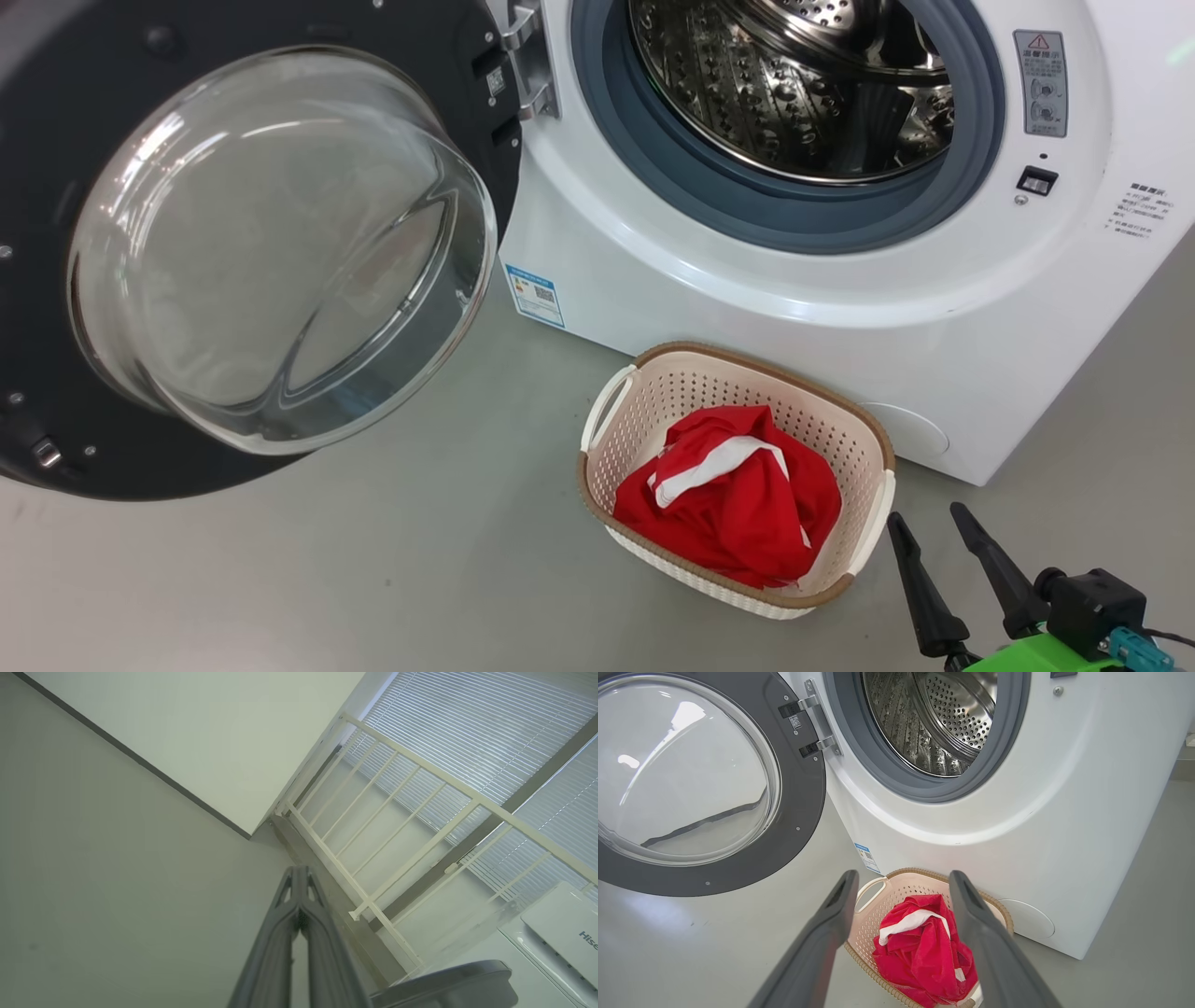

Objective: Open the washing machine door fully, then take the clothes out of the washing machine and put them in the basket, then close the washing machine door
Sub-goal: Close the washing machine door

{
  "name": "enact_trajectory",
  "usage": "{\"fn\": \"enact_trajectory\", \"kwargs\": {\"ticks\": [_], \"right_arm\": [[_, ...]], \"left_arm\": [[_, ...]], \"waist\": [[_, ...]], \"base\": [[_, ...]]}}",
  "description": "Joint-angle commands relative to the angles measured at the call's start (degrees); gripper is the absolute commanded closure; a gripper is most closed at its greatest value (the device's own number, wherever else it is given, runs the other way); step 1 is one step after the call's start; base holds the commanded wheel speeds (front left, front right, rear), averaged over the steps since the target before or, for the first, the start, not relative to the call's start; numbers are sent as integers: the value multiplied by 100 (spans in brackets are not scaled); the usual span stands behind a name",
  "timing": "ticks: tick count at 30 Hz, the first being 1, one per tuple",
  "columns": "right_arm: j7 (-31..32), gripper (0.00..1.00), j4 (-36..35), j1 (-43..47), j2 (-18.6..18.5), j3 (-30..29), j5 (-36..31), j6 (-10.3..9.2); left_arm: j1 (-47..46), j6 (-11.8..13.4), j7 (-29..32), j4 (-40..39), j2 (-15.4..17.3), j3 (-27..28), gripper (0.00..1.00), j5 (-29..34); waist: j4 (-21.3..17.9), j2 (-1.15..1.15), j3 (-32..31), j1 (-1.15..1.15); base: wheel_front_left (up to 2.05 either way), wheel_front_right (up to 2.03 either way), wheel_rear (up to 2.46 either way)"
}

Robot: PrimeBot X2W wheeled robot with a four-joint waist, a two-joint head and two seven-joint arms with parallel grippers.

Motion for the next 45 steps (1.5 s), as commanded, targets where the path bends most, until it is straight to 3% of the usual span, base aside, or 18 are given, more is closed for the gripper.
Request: {"fn": "enact_trajectory", "kwargs": {"ticks": [1, 11, 22, 40, 45], "right_arm": [[-37, 0, -160, -53, -70, 119, -59, 1], [-37, 0, -258, -152, -176, 135, -115, 1], [-37, 0, -284, -260, -226, 120, -127, 1], [-37, 0, -261, -180, -127, 77, -128, 1], [-37, 0, -251, -107, -74, 68, -110, 1]], "left_arm": [[-153, 9, 176, 1, 429, 84, 100, -105], [-217, -81, 1333, 780, 606, -244, 100, -253], [-129, -105, 1849, 900, 612, -268, 100, -606], [706, -107, 3255, -358, 446, -960, 100, -1400], [1074, -107, 3767, -1100, 442, -1187, 100, -1852]], "waist": [[-14, 0, 40, 0], [-172, 0, 315, 0], [-224, 0, 464, 0], [-167, 0, 173, 0], [-144, 0, 63, 0]], "base": [[0, 0, 0], [0, 0, 0], [0, 0, 0], [0, 0, 0], [0, 0, 0]]}}
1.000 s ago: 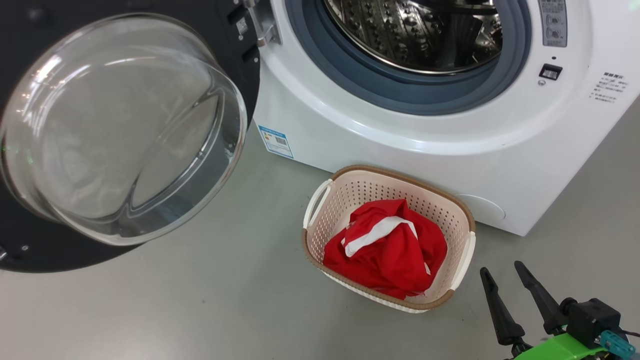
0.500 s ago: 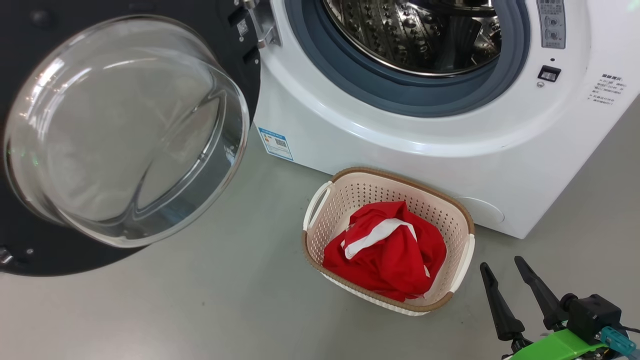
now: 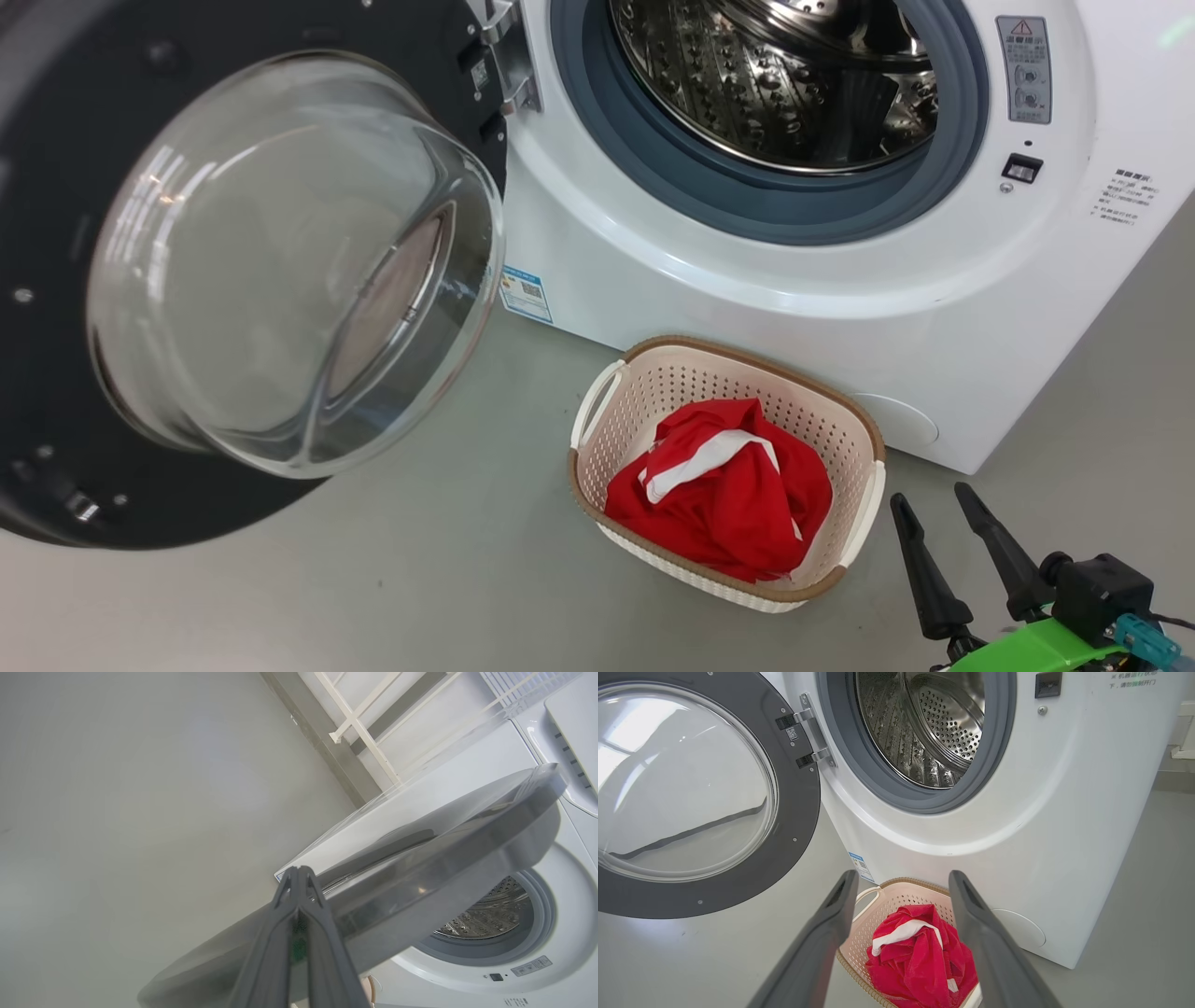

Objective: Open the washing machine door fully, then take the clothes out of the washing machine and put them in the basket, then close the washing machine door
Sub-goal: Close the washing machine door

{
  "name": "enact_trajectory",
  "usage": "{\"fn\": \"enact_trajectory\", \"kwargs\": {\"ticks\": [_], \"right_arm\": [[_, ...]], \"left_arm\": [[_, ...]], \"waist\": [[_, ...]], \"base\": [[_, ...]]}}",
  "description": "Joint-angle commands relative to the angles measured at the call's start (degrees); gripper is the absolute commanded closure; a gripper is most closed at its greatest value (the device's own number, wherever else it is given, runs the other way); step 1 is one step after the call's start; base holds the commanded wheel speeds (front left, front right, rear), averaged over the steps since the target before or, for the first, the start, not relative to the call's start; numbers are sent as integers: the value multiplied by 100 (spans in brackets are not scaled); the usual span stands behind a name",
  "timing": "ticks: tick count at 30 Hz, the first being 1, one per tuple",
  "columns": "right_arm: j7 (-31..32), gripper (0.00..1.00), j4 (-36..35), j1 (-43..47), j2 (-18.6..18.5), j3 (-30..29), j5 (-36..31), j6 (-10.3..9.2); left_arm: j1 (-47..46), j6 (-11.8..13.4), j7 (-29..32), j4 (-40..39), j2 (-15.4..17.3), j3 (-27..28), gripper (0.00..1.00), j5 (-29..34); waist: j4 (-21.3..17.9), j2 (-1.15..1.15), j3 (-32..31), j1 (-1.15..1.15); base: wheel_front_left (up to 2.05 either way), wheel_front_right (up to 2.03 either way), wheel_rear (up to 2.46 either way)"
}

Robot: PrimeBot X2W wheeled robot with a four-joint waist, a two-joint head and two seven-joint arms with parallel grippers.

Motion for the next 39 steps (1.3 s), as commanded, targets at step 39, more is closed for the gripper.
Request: {"fn": "enact_trajectory", "kwargs": {"ticks": [39], "right_arm": [[-37, 0, -131, 23, 73, 48, -42, 1]], "left_arm": [[1362, -46, 559, -4005, 208, -1500, 100, -1907]], "waist": [[-361, 0, -172, 0]], "base": [[0, 0, 0]]}}
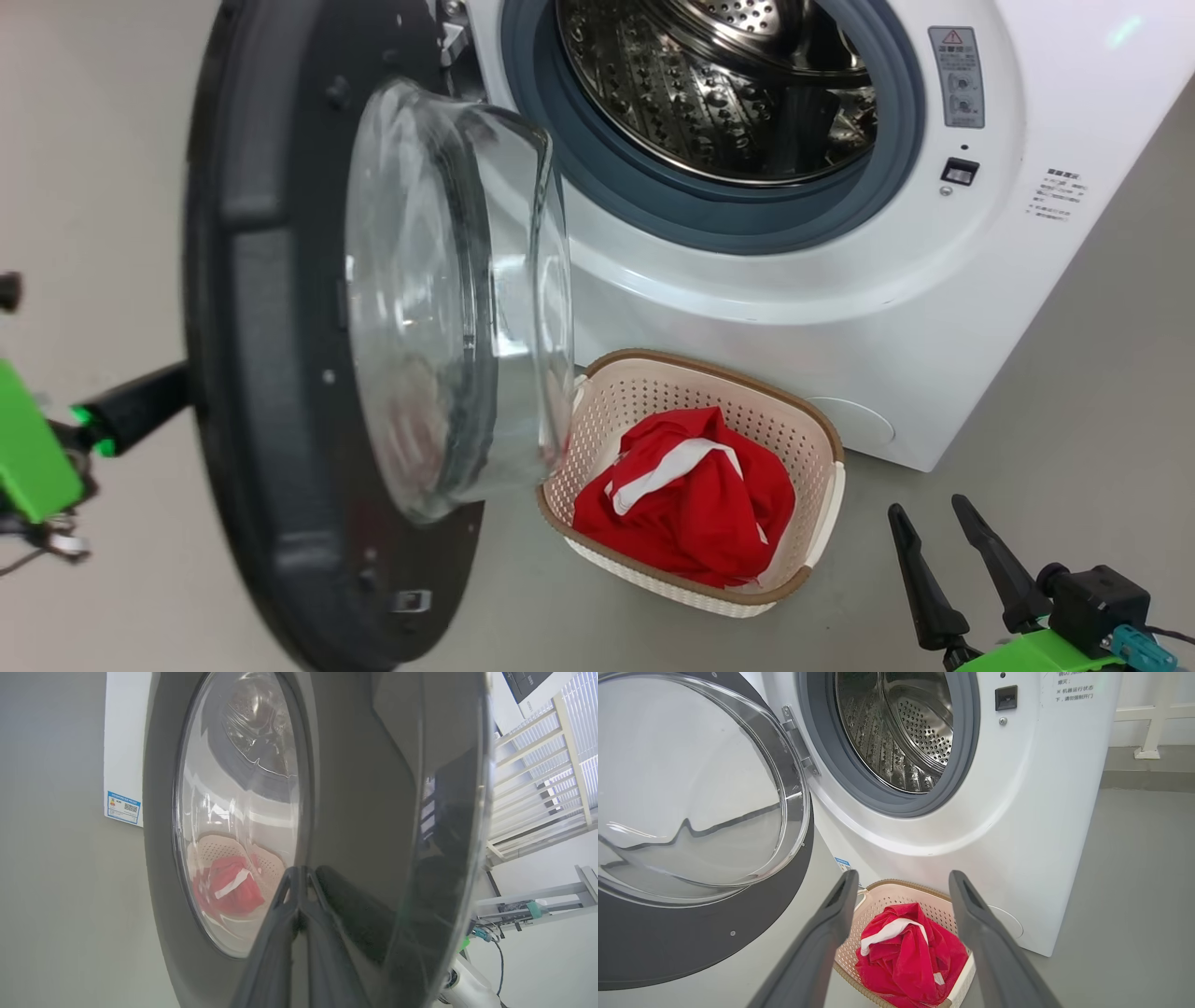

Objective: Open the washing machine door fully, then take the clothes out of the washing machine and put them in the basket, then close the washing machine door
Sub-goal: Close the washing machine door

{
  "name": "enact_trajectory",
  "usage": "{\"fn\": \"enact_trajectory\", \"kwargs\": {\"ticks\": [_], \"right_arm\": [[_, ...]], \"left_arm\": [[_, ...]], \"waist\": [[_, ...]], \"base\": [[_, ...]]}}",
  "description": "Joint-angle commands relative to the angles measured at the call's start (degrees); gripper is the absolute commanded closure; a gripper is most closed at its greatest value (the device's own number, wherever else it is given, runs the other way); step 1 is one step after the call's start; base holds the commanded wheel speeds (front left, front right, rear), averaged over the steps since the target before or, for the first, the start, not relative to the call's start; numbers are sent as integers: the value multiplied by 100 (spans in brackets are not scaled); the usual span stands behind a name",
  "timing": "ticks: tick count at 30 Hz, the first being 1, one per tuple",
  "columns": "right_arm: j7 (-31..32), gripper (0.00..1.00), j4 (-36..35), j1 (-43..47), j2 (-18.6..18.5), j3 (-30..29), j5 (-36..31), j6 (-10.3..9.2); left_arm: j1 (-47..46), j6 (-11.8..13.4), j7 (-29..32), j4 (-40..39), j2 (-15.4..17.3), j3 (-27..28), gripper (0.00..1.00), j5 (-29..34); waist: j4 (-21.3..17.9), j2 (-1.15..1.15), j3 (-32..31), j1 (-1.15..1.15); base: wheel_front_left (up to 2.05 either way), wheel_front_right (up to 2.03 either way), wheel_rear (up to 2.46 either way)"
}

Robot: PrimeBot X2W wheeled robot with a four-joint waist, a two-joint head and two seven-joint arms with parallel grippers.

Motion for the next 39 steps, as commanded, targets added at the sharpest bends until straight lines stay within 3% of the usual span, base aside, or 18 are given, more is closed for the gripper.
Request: {"fn": "enact_trajectory", "kwargs": {"ticks": [1, 15, 28, 30, 32, 36, 38, 39], "right_arm": [[-37, 0, -134, -92, -43, 96, -44, 1], [-37, 0, -142, -149, -6, 82, -57, 1], [-37, 0, -122, -99, 32, 119, -42, 1], [-37, 0, -118, -84, 41, 142, -39, 1], [-37, 0, -117, -62, 50, 171, -37, 1], [-37, 0, -108, -37, 60, 196, -26, 1], [-37, 0, -105, -23, 64, 198, -21, 1], [-37, 0, -103, -13, 67, 199, -20, 1]], "left_arm": [[-167, -42, -41, -280, 186, 141, 100, -49], [-406, -42, -841, -834, -148, -723, 100, -8], [-139, -42, -1658, -625, -3, -1026, 100, 62], [-17, -42, -1777, -590, -9, -1049, 96, 4], [138, -42, -1908, -545, 17, -1075, 80, 6], [440, -42, -2167, -443, 54, -1147, 69, 17], [583, -42, -2313, -399, 64, -1194, 51, 42], [654, -42, -2410, -362, 36, -1195, 30, 16]], "waist": [[-33, 0, 12, 0], [-299, 0, 48, 0], [-345, 0, -68, 0], [-318, 0, -111, 0], [-291, 0, -150, 0], [-217, 0, -213, 0], [-170, 0, -246, 0], [-141, 0, -268, 0]], "base": [[0, 0, 0], [0, 0, 0], [0, 0, 0], [0, 0, 0], [0, 0, 0], [0, 0, 0], [0, 0, 0], [0, 0, 0]]}}
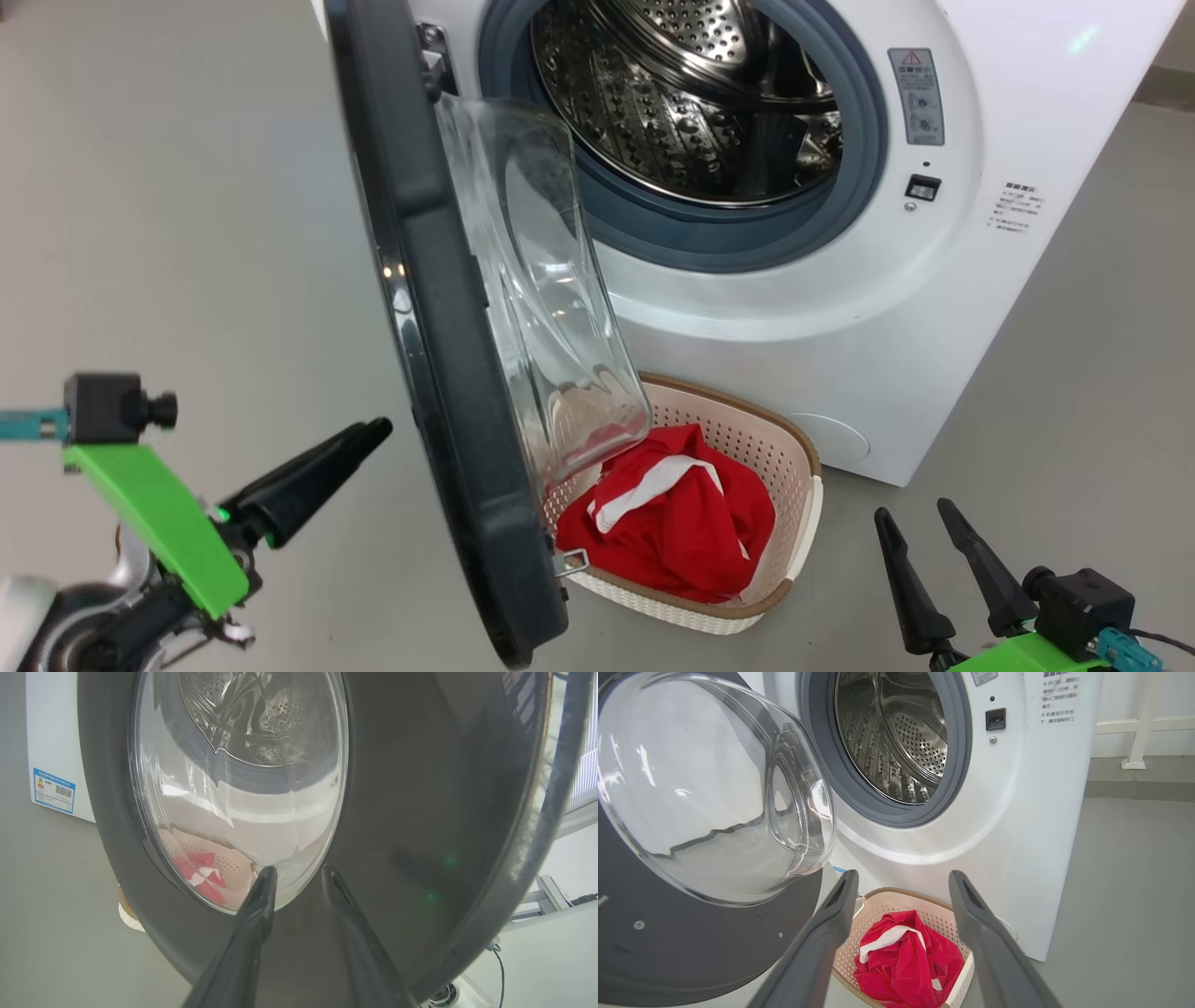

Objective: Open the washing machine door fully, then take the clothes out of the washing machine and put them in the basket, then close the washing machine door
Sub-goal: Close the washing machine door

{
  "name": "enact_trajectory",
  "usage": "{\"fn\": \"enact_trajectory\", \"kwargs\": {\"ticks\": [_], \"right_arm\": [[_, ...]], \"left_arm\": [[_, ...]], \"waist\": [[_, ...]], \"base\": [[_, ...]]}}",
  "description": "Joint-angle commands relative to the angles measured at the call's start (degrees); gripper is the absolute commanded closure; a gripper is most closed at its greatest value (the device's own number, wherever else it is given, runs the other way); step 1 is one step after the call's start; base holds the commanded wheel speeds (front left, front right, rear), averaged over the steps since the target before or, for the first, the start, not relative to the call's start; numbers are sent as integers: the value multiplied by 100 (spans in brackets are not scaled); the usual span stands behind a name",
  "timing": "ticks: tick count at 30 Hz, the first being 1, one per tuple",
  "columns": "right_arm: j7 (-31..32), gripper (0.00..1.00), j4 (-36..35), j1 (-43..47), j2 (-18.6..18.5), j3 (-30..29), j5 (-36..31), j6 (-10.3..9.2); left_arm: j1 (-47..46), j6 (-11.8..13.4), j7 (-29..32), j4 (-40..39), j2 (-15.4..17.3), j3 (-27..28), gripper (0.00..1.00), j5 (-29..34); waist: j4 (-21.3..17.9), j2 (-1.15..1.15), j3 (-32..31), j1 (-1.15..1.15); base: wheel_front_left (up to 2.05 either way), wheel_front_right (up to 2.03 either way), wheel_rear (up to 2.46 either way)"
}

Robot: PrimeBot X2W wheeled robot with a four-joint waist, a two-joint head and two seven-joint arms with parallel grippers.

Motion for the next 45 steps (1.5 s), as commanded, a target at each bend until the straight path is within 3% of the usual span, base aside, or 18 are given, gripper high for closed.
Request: {"fn": "enact_trajectory", "kwargs": {"ticks": [1, 3, 25, 33, 45], "right_arm": [[-37, 0, -111, -5, -22, 154, -21, 1], [-37, 0, -107, -1, -14, 185, -19, 1], [-37, 0, -105, -73, -35, 253, -20, 1], [-37, 0, -94, -127, -52, 269, -3, 1], [-37, 0, -91, -172, -42, 263, -5, 1]], "left_arm": [[-32, -40, -156, -43, 216, 265, 12, -36], [135, -40, -313, -3, 209, 234, 0, -41], [1343, -40, -2012, 648, -466, 237, 0, -444], [1479, -40, -2700, 914, -586, 94, 0, -161], [1433, -40, -4066, 1378, -595, -548, 0, 465]], "waist": [[63, 0, -59, 0], [92, 0, -86, 0], [277, 0, -39, 0], [271, 0, 0, 0], [265, 0, 12, 0]], "base": [[0, 0, 0], [0, 0, 0], [0, 0, 0], [0, 0, 0], [0, 0, 0]]}}
